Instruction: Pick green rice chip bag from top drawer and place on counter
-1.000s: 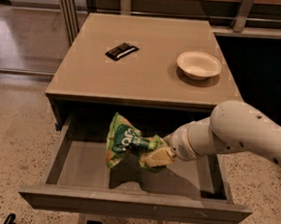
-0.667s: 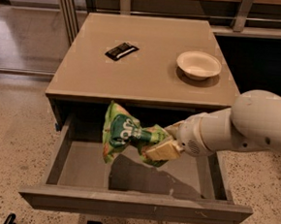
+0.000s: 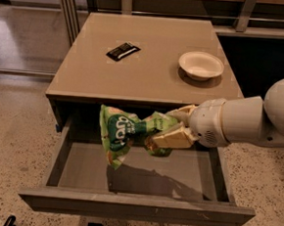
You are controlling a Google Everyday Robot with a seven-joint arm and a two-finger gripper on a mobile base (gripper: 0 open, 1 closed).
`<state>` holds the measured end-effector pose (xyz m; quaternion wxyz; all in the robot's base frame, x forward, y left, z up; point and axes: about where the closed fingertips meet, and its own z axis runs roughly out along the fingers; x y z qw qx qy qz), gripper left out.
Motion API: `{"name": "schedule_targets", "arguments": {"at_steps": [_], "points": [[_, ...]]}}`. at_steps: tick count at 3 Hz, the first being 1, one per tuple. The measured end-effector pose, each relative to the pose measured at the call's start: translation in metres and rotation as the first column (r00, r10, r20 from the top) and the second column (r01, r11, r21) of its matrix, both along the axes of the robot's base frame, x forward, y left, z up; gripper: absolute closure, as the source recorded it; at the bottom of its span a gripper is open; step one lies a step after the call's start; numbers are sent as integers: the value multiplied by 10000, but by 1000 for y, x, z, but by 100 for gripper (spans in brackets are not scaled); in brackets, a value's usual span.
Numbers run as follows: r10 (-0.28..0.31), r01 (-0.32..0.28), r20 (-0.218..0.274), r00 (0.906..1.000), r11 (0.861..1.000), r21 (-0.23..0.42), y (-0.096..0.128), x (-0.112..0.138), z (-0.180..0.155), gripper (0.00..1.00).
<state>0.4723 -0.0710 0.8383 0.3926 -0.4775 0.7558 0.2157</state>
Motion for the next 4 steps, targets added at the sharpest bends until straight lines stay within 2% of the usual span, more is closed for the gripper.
{"name": "schedule_targets", "arguments": {"at_steps": [2,3,4], "points": [[214,-213,18,9998,9997,-110,9,5,-1,100],[255,-236,667,9974,9993,-296,18,28,16,100],[173,-90,1485,9888,9984,-565,23,60,48,100]]}}
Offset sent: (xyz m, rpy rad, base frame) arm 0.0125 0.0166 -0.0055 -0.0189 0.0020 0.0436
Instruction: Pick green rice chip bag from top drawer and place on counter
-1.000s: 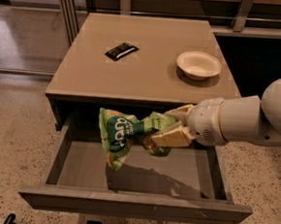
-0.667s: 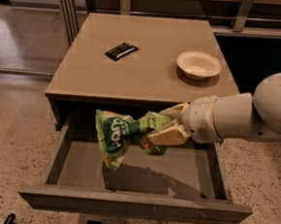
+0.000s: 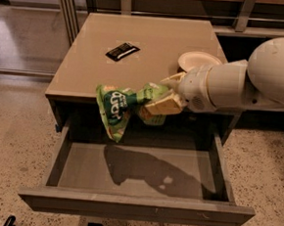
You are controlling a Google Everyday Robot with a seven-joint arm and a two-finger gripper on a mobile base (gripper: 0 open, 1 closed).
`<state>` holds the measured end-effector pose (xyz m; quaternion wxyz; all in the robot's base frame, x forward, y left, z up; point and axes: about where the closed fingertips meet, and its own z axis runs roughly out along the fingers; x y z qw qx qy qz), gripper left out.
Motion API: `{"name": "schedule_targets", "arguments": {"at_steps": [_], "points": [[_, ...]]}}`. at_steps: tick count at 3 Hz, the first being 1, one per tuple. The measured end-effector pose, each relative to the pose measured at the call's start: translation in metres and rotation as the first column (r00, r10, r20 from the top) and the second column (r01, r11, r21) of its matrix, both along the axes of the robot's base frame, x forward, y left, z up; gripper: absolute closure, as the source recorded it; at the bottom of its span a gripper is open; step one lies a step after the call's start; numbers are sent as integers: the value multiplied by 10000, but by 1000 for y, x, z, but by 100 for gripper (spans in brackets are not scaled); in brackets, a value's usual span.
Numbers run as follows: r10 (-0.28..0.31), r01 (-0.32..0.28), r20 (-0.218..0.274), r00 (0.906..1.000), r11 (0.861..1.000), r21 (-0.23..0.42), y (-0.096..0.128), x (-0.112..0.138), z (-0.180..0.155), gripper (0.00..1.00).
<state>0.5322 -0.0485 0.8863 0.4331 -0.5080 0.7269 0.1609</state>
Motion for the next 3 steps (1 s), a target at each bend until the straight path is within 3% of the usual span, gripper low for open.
{"name": "schedule_targets", "arguments": {"at_steps": [1,2,3], "points": [[-222,238,831,9963,9995,-188,0,49,47,100],[-360,413,1148,9927,9982,-444,0,82,73,100],[-619,651,792,9949,9971,-384,2,126,58,100]]}}
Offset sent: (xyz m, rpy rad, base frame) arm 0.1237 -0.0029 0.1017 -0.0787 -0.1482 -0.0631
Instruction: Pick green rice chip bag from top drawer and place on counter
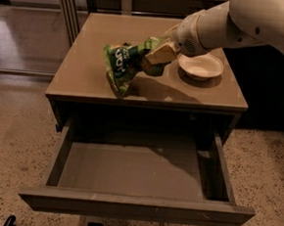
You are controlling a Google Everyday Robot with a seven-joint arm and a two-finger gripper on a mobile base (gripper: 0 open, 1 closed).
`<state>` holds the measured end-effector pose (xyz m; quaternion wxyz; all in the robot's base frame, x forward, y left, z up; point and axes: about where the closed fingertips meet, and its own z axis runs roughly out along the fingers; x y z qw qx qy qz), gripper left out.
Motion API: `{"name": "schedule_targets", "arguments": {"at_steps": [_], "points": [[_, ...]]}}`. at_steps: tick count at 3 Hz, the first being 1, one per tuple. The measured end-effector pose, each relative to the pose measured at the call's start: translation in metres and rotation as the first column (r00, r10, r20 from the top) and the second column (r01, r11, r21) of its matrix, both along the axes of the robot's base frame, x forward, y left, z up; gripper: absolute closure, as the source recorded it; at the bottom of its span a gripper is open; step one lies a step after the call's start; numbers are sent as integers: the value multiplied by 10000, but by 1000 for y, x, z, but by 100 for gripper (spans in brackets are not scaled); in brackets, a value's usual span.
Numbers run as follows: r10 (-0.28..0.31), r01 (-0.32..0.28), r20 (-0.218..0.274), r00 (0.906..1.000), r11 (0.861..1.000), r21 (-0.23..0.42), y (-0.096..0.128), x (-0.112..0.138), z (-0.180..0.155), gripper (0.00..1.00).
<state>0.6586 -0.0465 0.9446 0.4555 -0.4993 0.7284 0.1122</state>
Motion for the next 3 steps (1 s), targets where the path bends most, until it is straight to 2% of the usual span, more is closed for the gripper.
{"name": "schedule_targets", "arguments": {"at_steps": [1,2,3], "points": [[-174,170,-303,9994,9998,-139,3,23,-19,100],[-697,673,-408,9967,9960,-583,-2,39,-43,100],[-734,708,-404,9965,9956,-621,-3,40,-44,81]]}}
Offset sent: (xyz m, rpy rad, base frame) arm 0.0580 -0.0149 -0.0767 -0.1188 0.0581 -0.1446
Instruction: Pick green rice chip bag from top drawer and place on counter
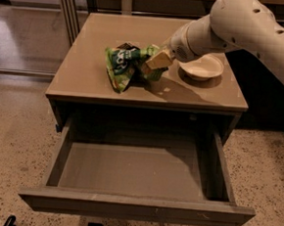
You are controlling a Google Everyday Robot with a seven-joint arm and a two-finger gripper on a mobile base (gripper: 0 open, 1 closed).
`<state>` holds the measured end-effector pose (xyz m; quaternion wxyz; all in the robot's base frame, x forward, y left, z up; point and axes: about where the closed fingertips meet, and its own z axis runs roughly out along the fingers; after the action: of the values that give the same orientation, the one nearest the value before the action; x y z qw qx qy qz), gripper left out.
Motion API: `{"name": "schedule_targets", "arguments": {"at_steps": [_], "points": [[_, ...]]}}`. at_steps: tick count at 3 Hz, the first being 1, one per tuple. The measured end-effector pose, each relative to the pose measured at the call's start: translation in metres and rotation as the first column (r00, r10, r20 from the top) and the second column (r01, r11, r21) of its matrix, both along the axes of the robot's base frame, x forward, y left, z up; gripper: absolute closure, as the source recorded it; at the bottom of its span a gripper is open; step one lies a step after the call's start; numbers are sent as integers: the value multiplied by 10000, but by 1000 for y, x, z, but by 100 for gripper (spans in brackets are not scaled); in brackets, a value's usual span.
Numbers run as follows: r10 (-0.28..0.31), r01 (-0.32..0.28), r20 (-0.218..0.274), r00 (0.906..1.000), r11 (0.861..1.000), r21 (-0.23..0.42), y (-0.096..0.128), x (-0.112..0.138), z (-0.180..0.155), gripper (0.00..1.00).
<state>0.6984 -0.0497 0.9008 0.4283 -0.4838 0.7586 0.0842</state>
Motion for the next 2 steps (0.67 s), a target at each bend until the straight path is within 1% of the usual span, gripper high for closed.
{"name": "schedule_targets", "arguments": {"at_steps": [2], "points": [[1,-1,-1,10000,10000,0,0,0,0,34]]}}
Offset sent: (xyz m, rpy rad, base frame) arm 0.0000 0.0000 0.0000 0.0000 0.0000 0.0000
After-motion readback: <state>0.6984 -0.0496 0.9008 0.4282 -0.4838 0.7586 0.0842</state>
